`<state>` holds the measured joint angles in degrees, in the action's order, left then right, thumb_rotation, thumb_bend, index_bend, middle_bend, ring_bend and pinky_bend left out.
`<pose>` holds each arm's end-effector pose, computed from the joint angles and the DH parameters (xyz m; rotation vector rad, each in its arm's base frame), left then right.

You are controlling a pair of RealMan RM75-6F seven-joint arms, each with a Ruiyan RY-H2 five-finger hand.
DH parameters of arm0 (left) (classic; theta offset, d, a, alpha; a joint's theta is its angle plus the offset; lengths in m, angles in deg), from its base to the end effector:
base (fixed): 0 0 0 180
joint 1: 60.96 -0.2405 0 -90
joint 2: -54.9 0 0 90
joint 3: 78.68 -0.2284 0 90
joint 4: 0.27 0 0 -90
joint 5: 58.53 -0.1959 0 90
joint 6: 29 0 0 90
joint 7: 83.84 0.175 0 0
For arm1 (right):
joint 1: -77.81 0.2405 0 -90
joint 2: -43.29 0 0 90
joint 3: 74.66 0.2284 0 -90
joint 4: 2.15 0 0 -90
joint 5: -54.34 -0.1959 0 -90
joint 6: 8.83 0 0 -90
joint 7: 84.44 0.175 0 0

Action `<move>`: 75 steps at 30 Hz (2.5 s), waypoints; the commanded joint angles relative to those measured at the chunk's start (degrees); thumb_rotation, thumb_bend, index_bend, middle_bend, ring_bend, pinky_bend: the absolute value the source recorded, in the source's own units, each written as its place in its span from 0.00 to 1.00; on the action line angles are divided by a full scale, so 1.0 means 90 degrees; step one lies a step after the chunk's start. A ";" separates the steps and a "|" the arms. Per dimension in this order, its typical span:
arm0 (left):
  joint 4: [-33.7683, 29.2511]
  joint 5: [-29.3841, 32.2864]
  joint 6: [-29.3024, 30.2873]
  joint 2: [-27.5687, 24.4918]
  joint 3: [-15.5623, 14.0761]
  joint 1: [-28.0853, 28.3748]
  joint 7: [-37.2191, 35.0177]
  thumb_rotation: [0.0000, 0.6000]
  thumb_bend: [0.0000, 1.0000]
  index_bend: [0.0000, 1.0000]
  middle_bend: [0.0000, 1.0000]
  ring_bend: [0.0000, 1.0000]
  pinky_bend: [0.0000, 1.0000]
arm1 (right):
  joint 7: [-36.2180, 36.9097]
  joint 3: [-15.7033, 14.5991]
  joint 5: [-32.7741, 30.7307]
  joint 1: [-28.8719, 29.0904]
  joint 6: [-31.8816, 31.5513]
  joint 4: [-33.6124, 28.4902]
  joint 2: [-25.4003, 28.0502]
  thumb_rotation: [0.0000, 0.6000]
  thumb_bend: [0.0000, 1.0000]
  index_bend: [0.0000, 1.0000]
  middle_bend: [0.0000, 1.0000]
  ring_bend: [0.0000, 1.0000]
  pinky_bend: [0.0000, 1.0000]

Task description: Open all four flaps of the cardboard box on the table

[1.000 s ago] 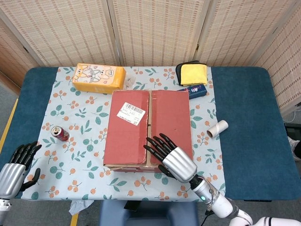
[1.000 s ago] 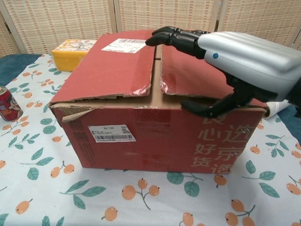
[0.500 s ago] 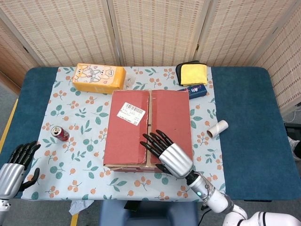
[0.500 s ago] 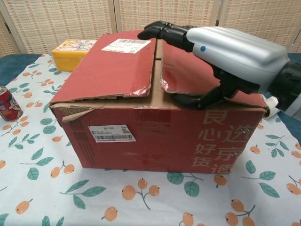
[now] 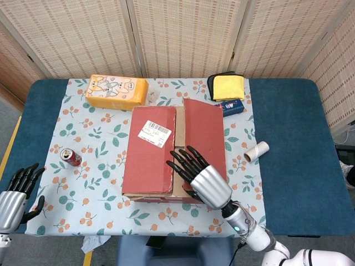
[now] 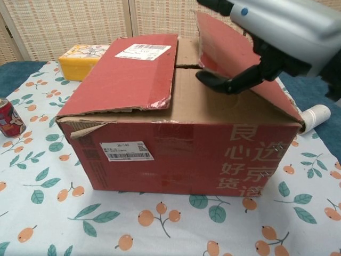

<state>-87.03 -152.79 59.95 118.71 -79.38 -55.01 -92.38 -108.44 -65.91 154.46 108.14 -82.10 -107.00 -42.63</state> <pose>-0.2730 0.2014 0.1596 -1.5037 -0.8743 -1.0277 -0.0302 -0.2472 0.0480 1.8624 -0.5210 1.4957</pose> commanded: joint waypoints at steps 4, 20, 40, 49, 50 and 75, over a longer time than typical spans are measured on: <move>0.0040 0.0143 -0.0084 0.0089 0.0054 0.0008 0.0350 1.00 0.59 0.00 0.00 0.02 0.02 | -0.0265 -0.0047 0.0777 -0.0619 -0.1347 -0.0242 0.0458 1.00 0.44 0.00 0.00 0.00 0.00; -0.0002 -0.0022 -0.0328 0.0254 -0.0017 0.0168 0.0830 1.00 0.59 0.00 0.00 0.02 0.04 | 0.1175 -0.1082 0.1573 -0.3641 -0.5985 0.1436 0.1270 1.00 0.44 0.00 0.00 0.00 0.00; -0.2891 -0.0655 -0.0898 0.0743 -0.0107 0.0524 0.3228 1.00 0.28 0.10 0.07 0.12 0.21 | 0.2896 -0.0958 0.1043 -0.3273 -0.4597 0.2047 0.1636 1.00 0.44 0.00 0.00 0.00 0.00; -0.3832 -0.0298 -0.1071 0.1879 0.0137 0.0537 0.4761 1.00 0.27 0.02 0.03 0.07 0.09 | 0.3635 -0.0987 0.1134 -0.3142 -0.4432 0.2056 0.1907 1.00 0.44 0.00 0.00 0.00 0.00; -0.3840 -0.0286 -0.1060 0.2053 0.0157 0.0528 0.4942 1.00 0.28 0.02 0.03 0.07 0.09 | 0.3687 -0.0996 0.1145 -0.3143 -0.4433 0.2078 0.1916 1.00 0.44 0.00 0.00 0.00 0.00; -0.2653 0.0395 -0.1593 0.4711 0.0767 0.1124 0.7117 1.00 0.51 0.04 0.03 0.00 0.00 | 0.5307 -0.1095 0.1129 -0.3222 -0.4826 0.2540 0.2470 1.00 0.44 0.00 0.00 0.00 0.00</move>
<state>-111.28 -149.42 45.75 160.70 -72.84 -45.25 -28.51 -60.75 -75.82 164.67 79.20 -125.48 -84.21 -20.45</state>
